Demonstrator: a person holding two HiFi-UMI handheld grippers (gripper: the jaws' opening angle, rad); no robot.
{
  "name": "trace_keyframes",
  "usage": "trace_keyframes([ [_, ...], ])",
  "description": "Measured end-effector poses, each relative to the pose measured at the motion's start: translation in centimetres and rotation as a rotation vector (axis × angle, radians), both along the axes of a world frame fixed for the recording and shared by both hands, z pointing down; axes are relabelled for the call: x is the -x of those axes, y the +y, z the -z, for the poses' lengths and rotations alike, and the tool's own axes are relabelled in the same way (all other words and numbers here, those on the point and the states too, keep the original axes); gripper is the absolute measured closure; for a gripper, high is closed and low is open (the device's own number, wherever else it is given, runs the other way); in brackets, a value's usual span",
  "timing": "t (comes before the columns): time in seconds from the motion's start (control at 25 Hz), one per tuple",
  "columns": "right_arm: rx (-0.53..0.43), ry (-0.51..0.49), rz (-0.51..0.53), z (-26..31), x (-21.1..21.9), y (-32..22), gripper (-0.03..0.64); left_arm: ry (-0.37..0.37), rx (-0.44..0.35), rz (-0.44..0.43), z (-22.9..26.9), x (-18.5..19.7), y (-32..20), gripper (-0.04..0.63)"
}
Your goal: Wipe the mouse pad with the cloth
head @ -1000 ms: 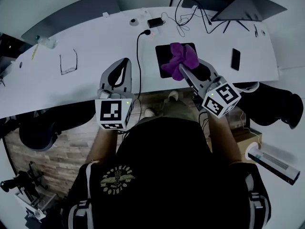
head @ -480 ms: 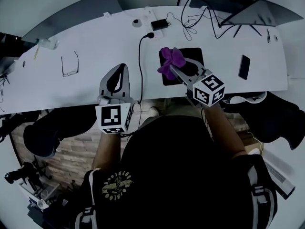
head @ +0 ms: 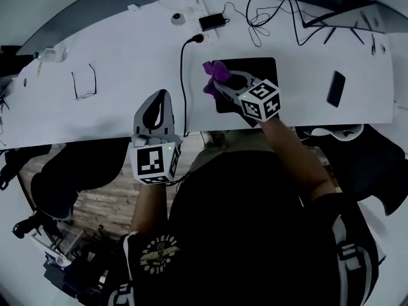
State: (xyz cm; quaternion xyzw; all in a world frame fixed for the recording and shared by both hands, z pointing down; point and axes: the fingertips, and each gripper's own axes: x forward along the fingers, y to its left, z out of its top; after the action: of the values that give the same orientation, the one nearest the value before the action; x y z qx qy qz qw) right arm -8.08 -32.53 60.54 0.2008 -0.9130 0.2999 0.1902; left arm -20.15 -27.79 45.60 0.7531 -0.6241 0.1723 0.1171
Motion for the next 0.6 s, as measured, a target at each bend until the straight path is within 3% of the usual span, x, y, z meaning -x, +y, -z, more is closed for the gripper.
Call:
trace_keyframes([
  [0.28, 0.131, 0.095, -0.018, -8.4, 1.0, -2.0, 0.508, -0.011, 0.044, 0.029, -1.7, 0.4, 0.3, 0.594],
  [0.6, 0.155, 0.253, -0.087, -12.6, -2.6, -3.4, 0.508, -0.014, 0.072, 0.024, -2.8, 0.6, 0.1, 0.594],
])
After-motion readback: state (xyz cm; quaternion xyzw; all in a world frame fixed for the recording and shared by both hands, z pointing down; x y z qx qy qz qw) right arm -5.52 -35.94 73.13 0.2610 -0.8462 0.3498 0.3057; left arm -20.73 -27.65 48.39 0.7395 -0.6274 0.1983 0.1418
